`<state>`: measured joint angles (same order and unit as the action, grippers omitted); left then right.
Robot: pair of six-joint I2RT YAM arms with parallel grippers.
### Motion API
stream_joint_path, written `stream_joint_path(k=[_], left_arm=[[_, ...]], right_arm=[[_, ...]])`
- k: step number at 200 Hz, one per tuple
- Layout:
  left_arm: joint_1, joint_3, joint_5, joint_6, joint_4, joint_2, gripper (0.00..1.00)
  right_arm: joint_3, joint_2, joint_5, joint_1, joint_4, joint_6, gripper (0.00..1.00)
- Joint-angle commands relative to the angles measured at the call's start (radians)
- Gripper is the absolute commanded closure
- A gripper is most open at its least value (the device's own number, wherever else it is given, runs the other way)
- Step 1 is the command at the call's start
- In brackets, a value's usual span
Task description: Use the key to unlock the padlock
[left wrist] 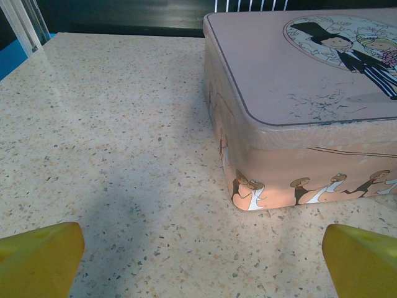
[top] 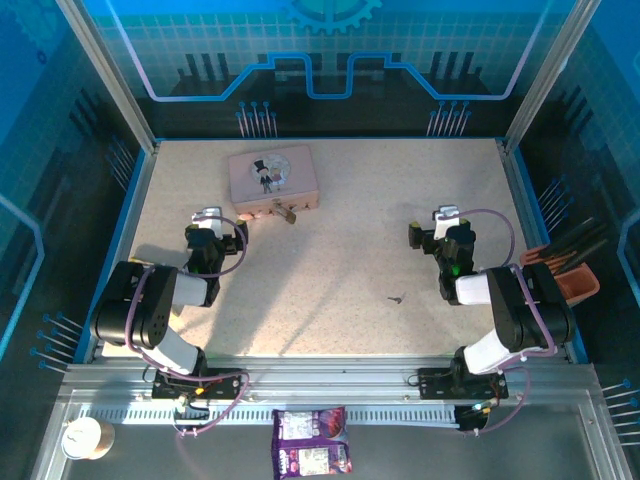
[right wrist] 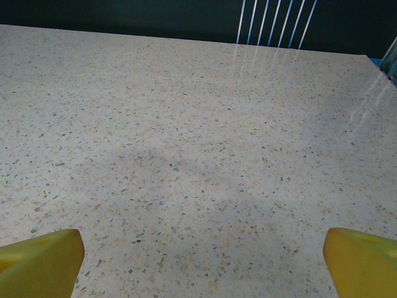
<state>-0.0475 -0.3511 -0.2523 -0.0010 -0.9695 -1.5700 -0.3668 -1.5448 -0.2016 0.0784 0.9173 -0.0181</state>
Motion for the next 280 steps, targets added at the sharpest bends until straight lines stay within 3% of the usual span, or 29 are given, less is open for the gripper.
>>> stream_joint_path(k=[1,51,81,98,112,159,190,209,225,250,280], left_arm=[[0.009,-0.008,0.024,-0.005,-0.011,0.011,0.01],[-0.01,0.038,0.007,0.017,-0.081,0.046,0.01],[-0.094,0.035,-0.045,0.1,0.073,0.235,0.01],[-0.134,0.028,-0.099,0.086,0.165,0.359,0.01],[-0.138,0.0,-0.118,-0.036,0.278,0.459,0.01],[-0.137,-0.29,-0.17,-0.506,0.968,0.611,0.01],[-0.117,-0.354,-0.125,-0.59,1.155,0.681,0.01],[-0.097,-0.345,-0.077,-0.646,1.21,0.75,0.01],[-0.094,-0.358,0.059,-0.571,1.238,0.791,0.01],[-0.113,-0.376,0.206,-0.546,1.335,0.802,0.01],[-0.258,-0.366,0.194,-0.556,1.419,0.788,0.01]], right_arm=[[-0.013,-0.001,0.0,0.006,0.022,0.007,0.0],[-0.002,0.0,0.008,0.015,0.04,0.022,0.0],[0.045,0.086,-0.016,0.067,0.072,0.088,0.0],[0.014,0.213,-0.046,0.118,-0.081,0.139,0.0],[-0.037,0.328,-0.061,0.173,-0.236,0.147,0.0],[-0.297,0.586,0.064,0.204,-0.795,-0.167,0.0],[-0.372,0.694,0.068,0.128,-1.039,-0.457,0.0],[-0.341,0.739,0.285,0.016,-1.036,-0.523,0.0],[-0.421,0.718,0.372,0.002,-1.215,-0.51,0.0],[-0.563,0.688,0.23,0.137,-1.477,-0.415,0.0],[-0.638,0.666,0.055,0.318,-1.661,-0.406,0.0]])
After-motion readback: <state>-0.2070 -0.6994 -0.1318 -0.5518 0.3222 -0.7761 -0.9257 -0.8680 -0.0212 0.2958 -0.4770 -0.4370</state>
